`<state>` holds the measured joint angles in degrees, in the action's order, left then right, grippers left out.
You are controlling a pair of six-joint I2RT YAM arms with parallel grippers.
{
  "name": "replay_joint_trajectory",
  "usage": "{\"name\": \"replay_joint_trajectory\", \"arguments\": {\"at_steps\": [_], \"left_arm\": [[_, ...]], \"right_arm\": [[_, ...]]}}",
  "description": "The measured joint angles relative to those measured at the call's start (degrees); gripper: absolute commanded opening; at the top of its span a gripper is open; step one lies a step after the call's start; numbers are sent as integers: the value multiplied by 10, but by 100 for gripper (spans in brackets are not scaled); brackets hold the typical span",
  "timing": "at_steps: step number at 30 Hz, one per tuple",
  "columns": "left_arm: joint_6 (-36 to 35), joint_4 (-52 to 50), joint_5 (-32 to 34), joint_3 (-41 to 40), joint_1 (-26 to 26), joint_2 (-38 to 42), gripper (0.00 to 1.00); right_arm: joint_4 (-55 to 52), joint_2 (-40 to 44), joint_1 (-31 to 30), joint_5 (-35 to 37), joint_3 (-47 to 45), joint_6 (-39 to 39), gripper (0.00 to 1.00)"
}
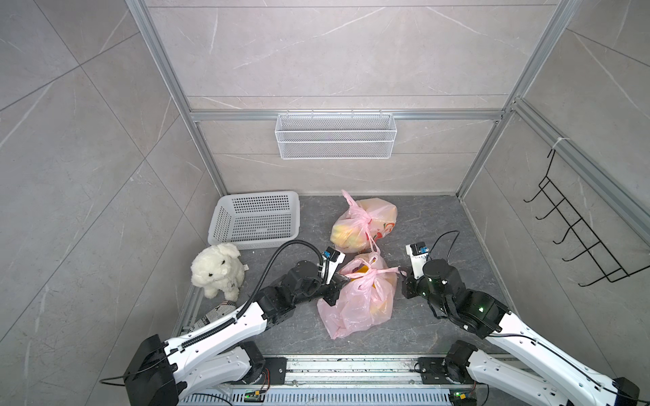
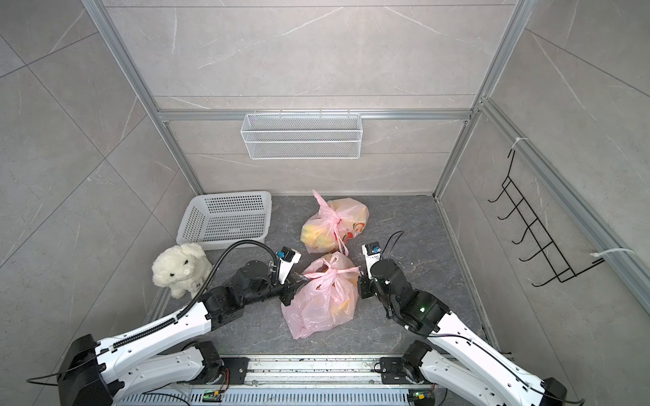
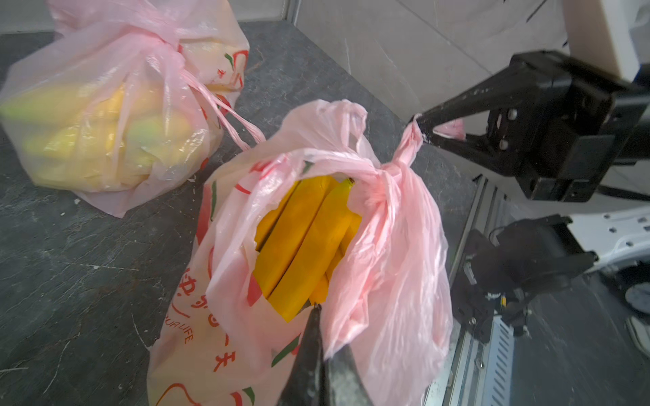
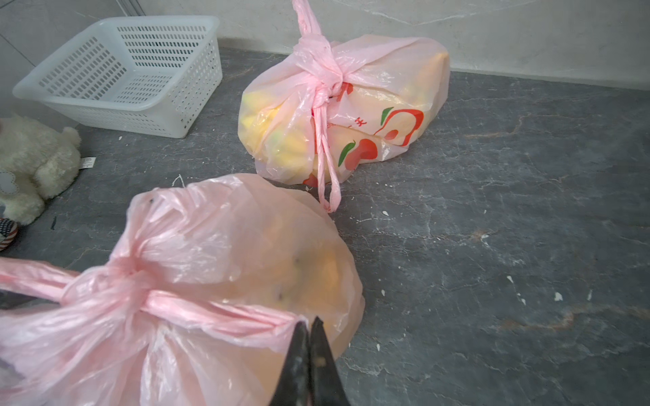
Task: Place the banana into a plastic bag & tie a knot
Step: Tie the plastic bag at the center of the board, then move the plastic bag to the center of the board.
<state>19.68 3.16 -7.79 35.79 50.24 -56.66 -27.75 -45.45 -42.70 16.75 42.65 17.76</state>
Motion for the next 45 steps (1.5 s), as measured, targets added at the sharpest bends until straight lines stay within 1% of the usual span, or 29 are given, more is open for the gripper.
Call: {"name": "replay_joint_trajectory", "arguments": {"at_steps": [4, 7, 12, 16, 21, 26, 27, 30, 33, 37, 41, 42, 44, 45], "left_arm": [[51, 27, 0, -51, -48, 31, 0], [89, 33, 2, -80, -76, 33, 0], [146, 34, 26, -123, -83, 39, 0], [181, 32, 47, -153, -83, 73, 0], [213, 23, 68, -168, -84, 117, 0], [229, 15, 75, -169, -84, 120, 0], [229, 12, 88, -169, -84, 120, 0], [217, -1, 119, -169, -108, 116, 0], [190, -14, 115, -141, -110, 92, 0], [151, -11, 76, -40, -101, 20, 0], [121, 4, 42, 59, -88, -53, 0], [115, 8, 39, 78, -83, -70, 2], [107, 11, 33, 102, -73, -96, 16], [103, 12, 31, 111, -69, -108, 26]], "right_arm": [[-11, -23, -3, 30, 0, 27, 0], [-20, -47, -4, 51, 0, 55, 0], [-45, -84, -5, 83, -1, 115, 0], [-63, -96, -5, 94, -1, 166, 0], [-84, -110, -2, 102, -1, 230, 0], [-102, -114, 16, 103, 5, 275, 0], [-113, -114, 22, 118, 8, 278, 0], [-169, -98, 59, 170, 13, 277, 0], [-219, -75, 68, 206, 57, 264, 0], [-229, -65, 85, 228, 155, 220, 0], [-224, -85, 114, 234, 199, 180, 0], [-220, -94, 124, 233, 199, 171, 0], [-217, -115, 142, 226, 198, 158, 0], [-214, -126, 150, 223, 195, 156, 0]]}}
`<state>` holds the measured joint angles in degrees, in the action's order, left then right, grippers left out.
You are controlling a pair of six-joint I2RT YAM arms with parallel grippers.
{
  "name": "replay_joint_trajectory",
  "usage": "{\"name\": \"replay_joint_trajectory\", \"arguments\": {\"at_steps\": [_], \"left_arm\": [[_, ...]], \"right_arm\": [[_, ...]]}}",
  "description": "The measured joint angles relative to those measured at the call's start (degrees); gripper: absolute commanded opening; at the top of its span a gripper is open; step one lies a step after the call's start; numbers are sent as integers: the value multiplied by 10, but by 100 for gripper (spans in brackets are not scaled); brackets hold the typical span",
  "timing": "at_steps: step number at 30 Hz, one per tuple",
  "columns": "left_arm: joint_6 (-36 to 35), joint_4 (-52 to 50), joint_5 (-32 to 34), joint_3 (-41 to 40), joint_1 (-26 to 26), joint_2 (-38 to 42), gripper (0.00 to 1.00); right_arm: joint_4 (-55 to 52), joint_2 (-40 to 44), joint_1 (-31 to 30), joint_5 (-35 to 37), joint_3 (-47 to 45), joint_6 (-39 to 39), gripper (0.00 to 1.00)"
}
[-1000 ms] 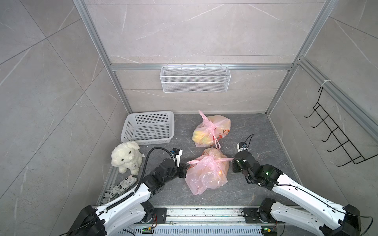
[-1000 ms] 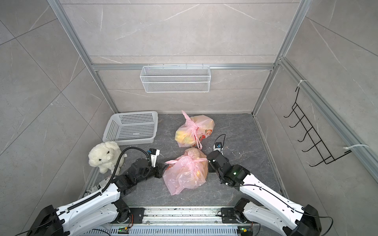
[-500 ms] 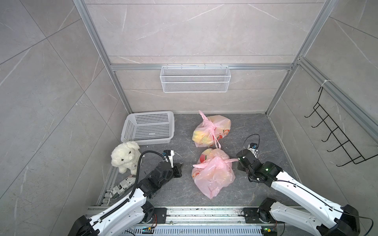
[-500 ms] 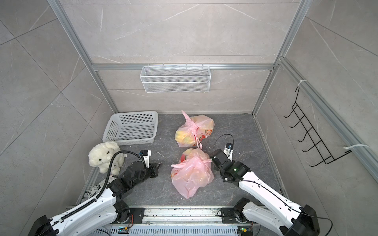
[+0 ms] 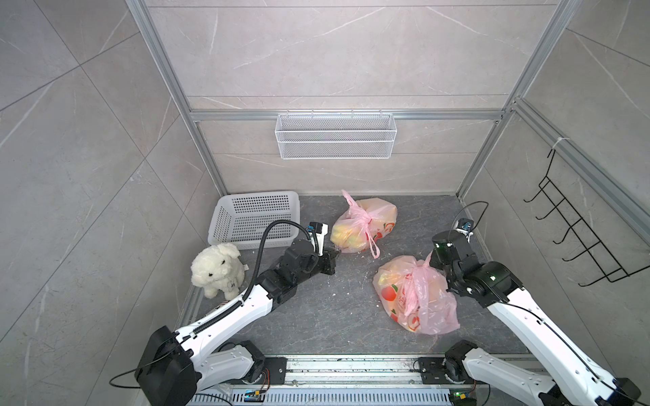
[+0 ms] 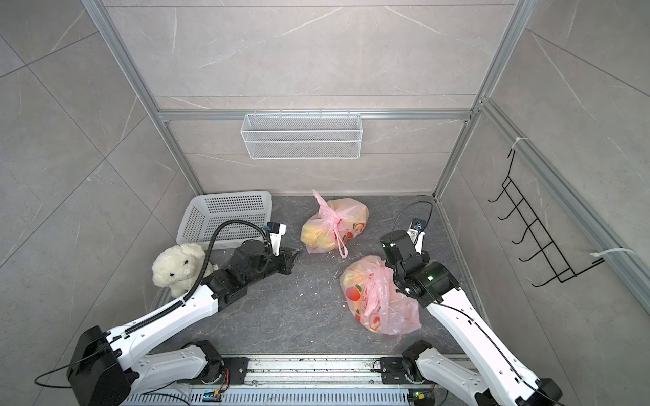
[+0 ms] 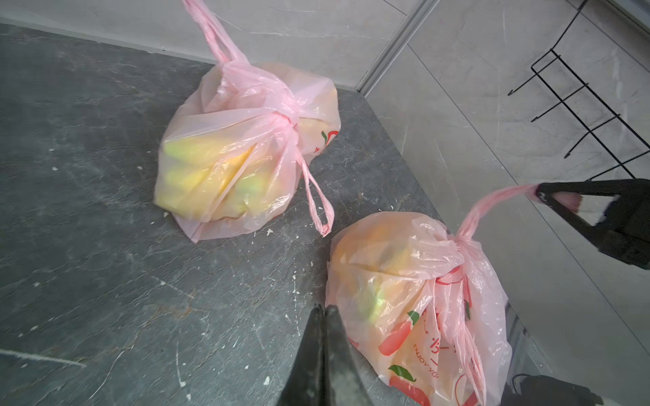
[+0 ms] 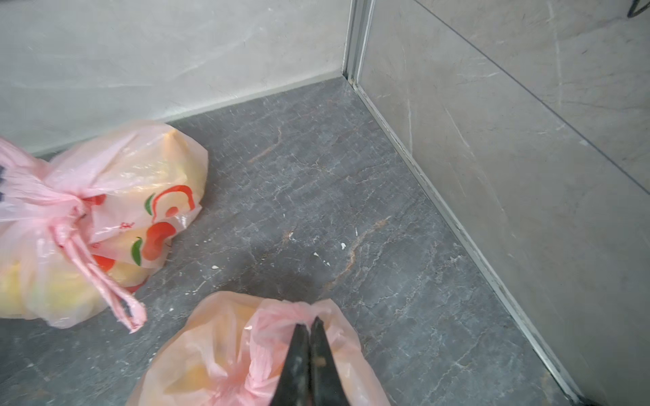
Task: Place the banana into a plastic bag & tie a knot
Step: Move the plastic bag to the center of the board, then reset both arms
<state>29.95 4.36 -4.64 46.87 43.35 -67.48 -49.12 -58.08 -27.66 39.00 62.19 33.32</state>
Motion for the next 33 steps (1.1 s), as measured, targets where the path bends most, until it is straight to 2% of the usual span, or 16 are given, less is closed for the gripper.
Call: {"name": "replay_joint_trajectory", "arguments": {"at_steps": [2, 5, 8, 10, 11, 12, 14, 18, 23, 28, 33], "left_arm": [[-2, 0, 0, 7, 7, -18, 39], [-3, -21, 11, 8, 13, -32, 50], [-12, -65, 44, 12, 14, -31, 60], [-19, -103, 83, 19, 14, -24, 66], [-24, -120, 108, 21, 13, -18, 69], [-29, -138, 136, 21, 13, -8, 74], [-39, -168, 191, 21, 12, 12, 85], [-74, -179, 312, -4, 3, 49, 89], [-156, -104, 440, -108, -24, 62, 94], [-211, -47, 471, -160, -128, 44, 95], [-241, 27, 435, -178, -236, 19, 95]], "right_arm": [[9, -19, 17, -11, -15, -6, 14], [13, -35, 38, -33, -42, -14, 52], [11, -35, 45, -51, -51, -27, 70], [14, -31, 48, -59, -51, -35, 79], [14, -28, 50, -63, -51, -39, 96], [14, -23, 54, -67, -50, -44, 99], [18, -18, 63, -74, -47, -51, 99], [56, -22, 90, -82, -46, -63, 100], [171, -53, 127, -77, -106, -90, 100], [277, -133, 159, -62, -149, -131, 100], [400, -165, 168, -59, -213, -166, 100]]}}
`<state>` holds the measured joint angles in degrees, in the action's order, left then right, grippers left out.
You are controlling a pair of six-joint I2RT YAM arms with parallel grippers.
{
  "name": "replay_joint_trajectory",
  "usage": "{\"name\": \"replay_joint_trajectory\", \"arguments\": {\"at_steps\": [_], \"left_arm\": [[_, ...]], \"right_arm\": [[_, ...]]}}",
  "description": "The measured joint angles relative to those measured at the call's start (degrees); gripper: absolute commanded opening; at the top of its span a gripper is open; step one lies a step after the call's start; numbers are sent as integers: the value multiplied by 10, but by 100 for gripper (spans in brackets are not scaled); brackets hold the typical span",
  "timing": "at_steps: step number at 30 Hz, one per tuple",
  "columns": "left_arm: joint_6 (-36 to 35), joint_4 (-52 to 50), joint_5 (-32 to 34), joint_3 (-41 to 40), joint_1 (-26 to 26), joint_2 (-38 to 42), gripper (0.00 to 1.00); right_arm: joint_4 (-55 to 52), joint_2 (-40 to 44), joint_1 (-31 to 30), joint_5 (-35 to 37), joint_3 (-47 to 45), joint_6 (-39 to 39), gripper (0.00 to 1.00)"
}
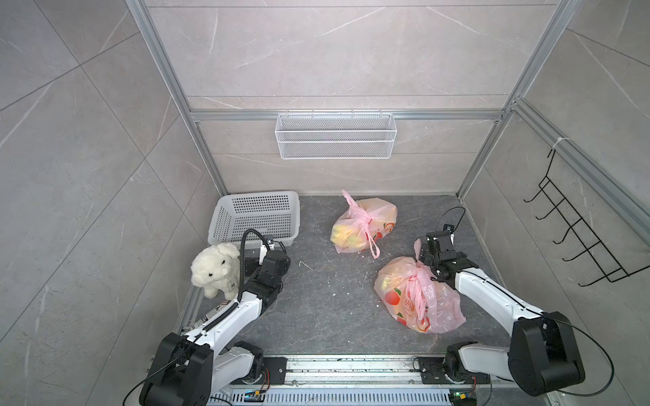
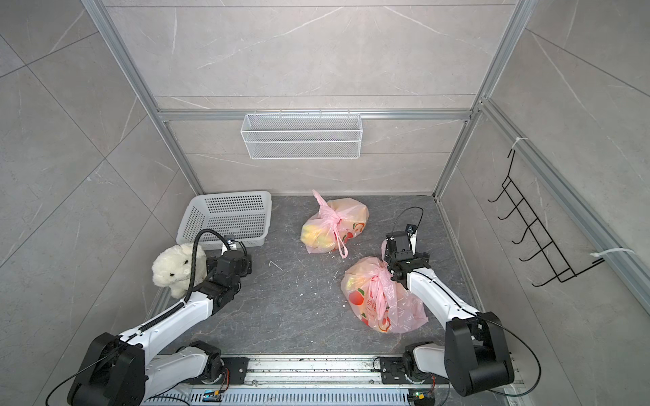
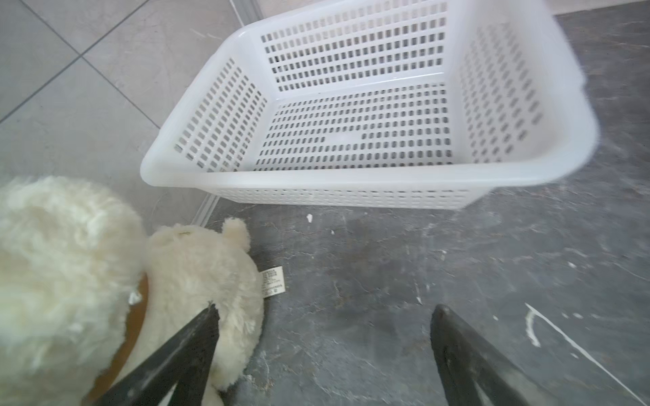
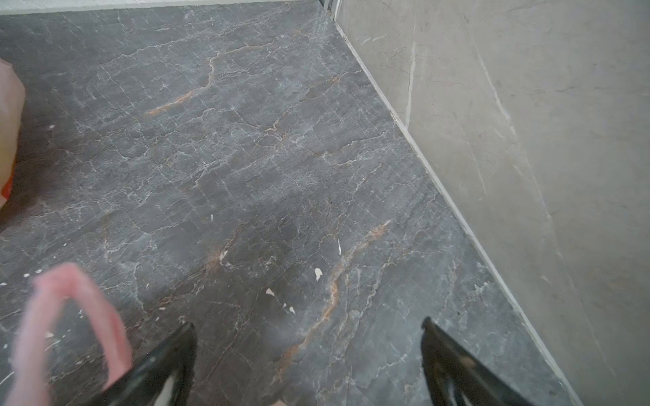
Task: Place the banana into a plastic bag & tie a knot
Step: Reset both arms
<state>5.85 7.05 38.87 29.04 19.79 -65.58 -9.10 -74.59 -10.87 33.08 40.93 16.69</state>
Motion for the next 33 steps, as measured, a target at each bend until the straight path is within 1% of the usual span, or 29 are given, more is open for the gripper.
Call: {"name": "replay_joint_trajectory", "arguments": {"at_steps": [4, 6, 11, 14, 15, 17, 21, 23, 26, 29, 33], "left_arm": [[-26, 86, -42, -28, -42, -35, 95], [-40, 132, -65, -50, -60, -69, 96], [-87, 215, -139, -94, -84, -103, 96], [-113, 294, -183, -106, -93, -126, 97], [-118, 318, -194, -107, -96, -139, 97], [-119, 334, -216, -107, -110, -150, 99], [-108, 405, -249, -124, -157, -166, 100], [-101, 418, -270, -120, -178, -193, 100], [-89, 409, -295, -113, -199, -207, 100], [-79, 408, -308, -103, -207, -207, 100], [-71, 407, -319, -96, -211, -207, 100]], "right_arm": [[114, -11, 1, -16, -59, -18, 100], [190, -13, 3, -26, -96, -27, 100], [320, -13, 4, -64, -147, -67, 100], [390, -23, 4, -101, -162, -103, 100], [408, -28, 4, -115, -165, -115, 100], [443, -40, 4, -135, -168, -135, 100], [542, -76, 5, -158, -188, -156, 100], [567, -81, 5, -162, -191, -163, 100], [608, -90, 6, -161, -205, -163, 99], [656, -115, 6, -157, -209, -163, 99], [676, -122, 6, -155, -211, -163, 99]]}}
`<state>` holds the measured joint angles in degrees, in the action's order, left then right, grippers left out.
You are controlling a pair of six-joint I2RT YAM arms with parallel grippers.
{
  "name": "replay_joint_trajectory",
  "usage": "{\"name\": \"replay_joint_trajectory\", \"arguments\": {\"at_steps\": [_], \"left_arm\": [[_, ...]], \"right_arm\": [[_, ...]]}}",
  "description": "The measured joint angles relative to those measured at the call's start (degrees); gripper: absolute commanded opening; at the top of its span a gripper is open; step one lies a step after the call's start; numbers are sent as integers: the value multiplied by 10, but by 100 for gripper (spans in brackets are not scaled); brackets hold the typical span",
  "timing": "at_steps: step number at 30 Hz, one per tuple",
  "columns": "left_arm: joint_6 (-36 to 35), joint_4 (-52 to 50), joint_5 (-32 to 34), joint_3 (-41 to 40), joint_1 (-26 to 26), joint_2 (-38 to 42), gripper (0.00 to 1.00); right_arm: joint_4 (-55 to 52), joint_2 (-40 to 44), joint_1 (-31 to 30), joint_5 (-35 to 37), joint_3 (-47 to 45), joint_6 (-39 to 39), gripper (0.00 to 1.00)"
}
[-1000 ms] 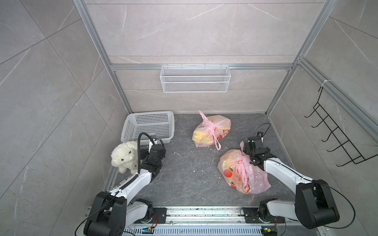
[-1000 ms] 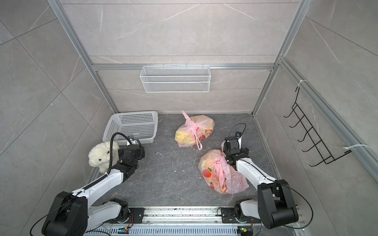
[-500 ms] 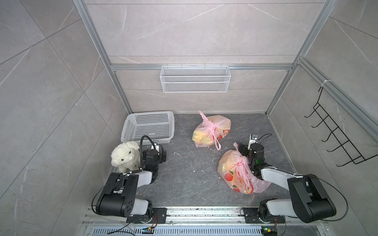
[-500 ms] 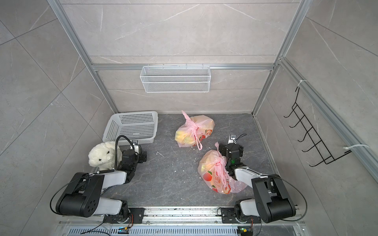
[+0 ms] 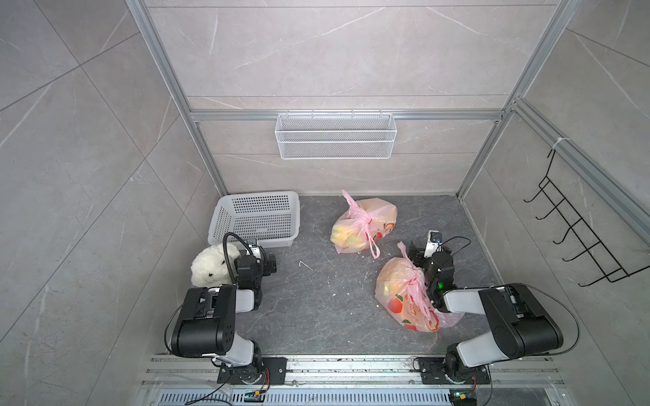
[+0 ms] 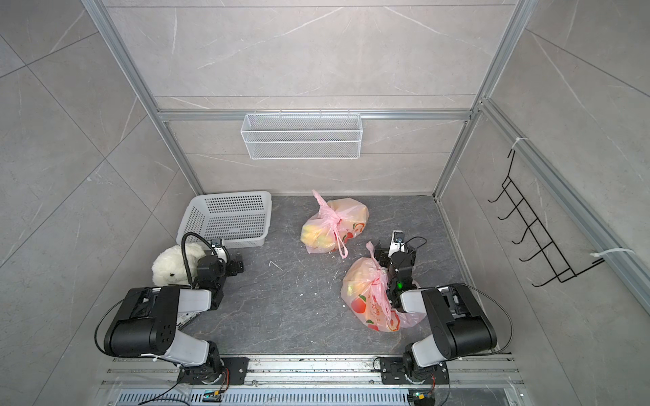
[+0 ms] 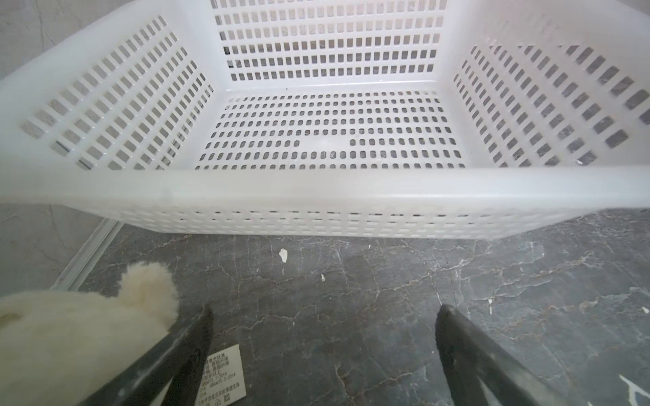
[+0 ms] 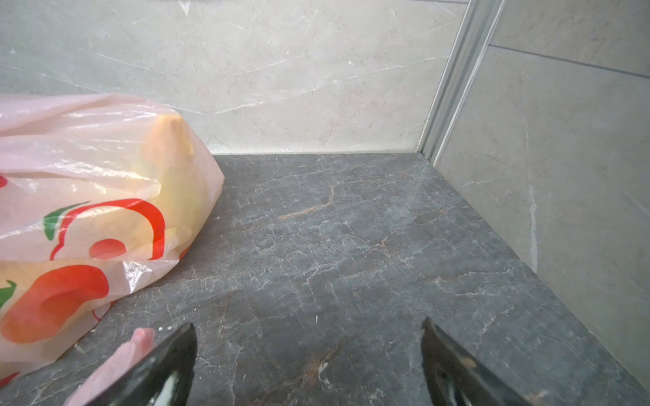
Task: Place the banana into a plastic bag & tie a knot
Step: Reset both arms
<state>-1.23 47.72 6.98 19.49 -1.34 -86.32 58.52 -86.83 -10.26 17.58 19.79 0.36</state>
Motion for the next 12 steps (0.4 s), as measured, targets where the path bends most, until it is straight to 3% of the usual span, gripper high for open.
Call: {"name": "replay_joint_trajectory", "arguments": {"at_steps": [12], "left_arm": [[9, -1, -1, 0, 0, 0, 100]], "right_arm": [[12, -2, 0, 2, -3, 0, 99]]}}
